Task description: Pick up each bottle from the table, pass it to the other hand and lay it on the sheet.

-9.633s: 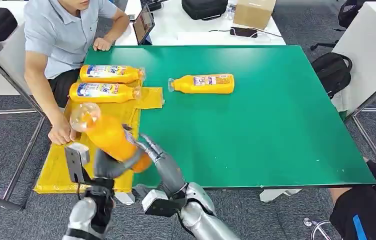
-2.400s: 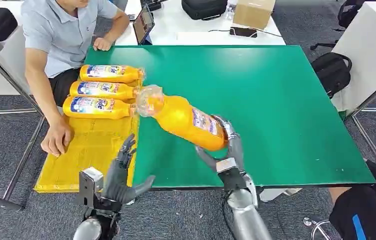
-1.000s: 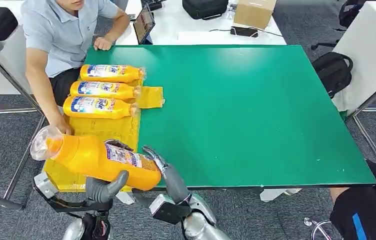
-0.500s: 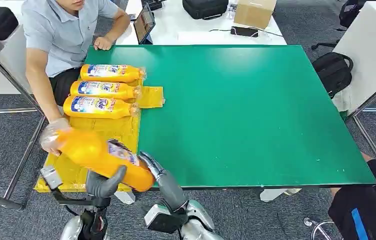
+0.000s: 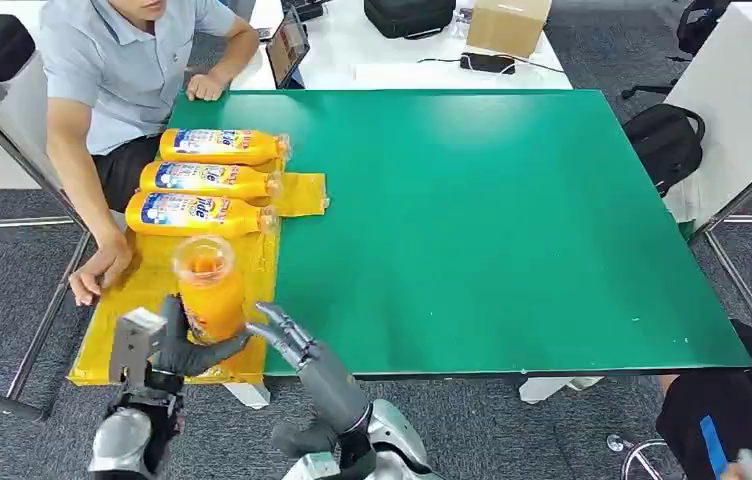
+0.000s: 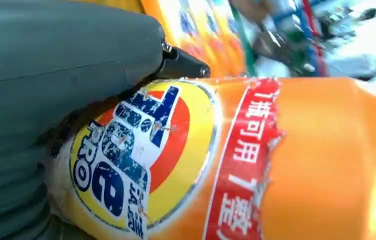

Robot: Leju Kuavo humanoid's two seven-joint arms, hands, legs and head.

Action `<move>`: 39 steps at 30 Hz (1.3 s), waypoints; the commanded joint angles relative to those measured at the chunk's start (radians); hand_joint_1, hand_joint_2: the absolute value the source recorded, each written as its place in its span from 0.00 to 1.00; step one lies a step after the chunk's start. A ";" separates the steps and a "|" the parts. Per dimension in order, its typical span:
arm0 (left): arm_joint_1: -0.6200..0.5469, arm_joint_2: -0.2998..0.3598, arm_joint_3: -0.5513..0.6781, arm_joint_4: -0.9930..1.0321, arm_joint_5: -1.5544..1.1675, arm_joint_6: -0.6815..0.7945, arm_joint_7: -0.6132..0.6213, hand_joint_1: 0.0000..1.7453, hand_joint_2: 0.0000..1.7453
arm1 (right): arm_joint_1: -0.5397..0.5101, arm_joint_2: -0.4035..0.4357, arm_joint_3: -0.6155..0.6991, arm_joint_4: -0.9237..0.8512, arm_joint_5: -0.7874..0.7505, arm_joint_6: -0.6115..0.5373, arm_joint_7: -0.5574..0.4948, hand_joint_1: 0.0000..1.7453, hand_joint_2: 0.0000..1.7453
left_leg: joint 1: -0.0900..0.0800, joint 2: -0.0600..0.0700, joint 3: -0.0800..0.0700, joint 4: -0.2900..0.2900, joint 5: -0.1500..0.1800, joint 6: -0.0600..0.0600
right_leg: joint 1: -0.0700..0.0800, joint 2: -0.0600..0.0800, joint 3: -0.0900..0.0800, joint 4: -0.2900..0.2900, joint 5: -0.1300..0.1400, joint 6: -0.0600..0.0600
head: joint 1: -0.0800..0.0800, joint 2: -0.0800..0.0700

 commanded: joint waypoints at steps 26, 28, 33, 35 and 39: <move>-0.403 0.197 -0.135 0.828 -0.778 0.259 0.187 0.80 1.00 | 0.030 -0.018 0.050 -0.056 -0.125 0.110 -0.033 0.00 0.00 | 0.000 0.003 0.018 -0.004 0.000 -0.002 | 0.001 0.001 0.016 -0.001 0.001 -0.004 | 0.000 0.000; -0.400 0.192 -0.125 0.820 -0.758 0.246 0.176 0.66 1.00 | 0.030 -0.020 0.051 -0.066 -0.127 0.108 -0.033 0.00 0.00 | 0.000 0.004 0.018 -0.004 -0.001 -0.002 | 0.001 0.002 0.016 -0.001 0.001 -0.004 | 0.000 0.000; -0.367 0.155 -0.046 0.745 -0.605 0.145 0.125 0.00 1.00 | 0.036 -0.016 0.041 -0.051 -0.148 0.121 -0.033 0.00 0.00 | 0.000 0.002 0.018 -0.003 0.000 -0.002 | 0.001 0.001 0.016 0.000 0.000 -0.003 | 0.000 0.000; -0.336 0.135 -0.008 0.725 -0.531 0.105 0.105 0.00 1.00 | 0.035 -0.015 0.035 -0.044 -0.153 0.130 -0.033 0.00 0.00 | 0.000 0.004 0.019 -0.005 -0.001 -0.002 | 0.001 0.002 0.017 -0.002 0.001 -0.004 | 0.000 0.000; -0.301 0.117 0.033 0.670 -0.417 0.024 0.049 0.00 1.00 | 0.037 -0.009 0.028 -0.041 -0.160 0.138 -0.033 0.00 0.00 | -0.001 0.002 0.019 -0.004 -0.001 -0.002 | -0.001 0.001 0.018 -0.001 -0.001 -0.003 | -0.001 0.000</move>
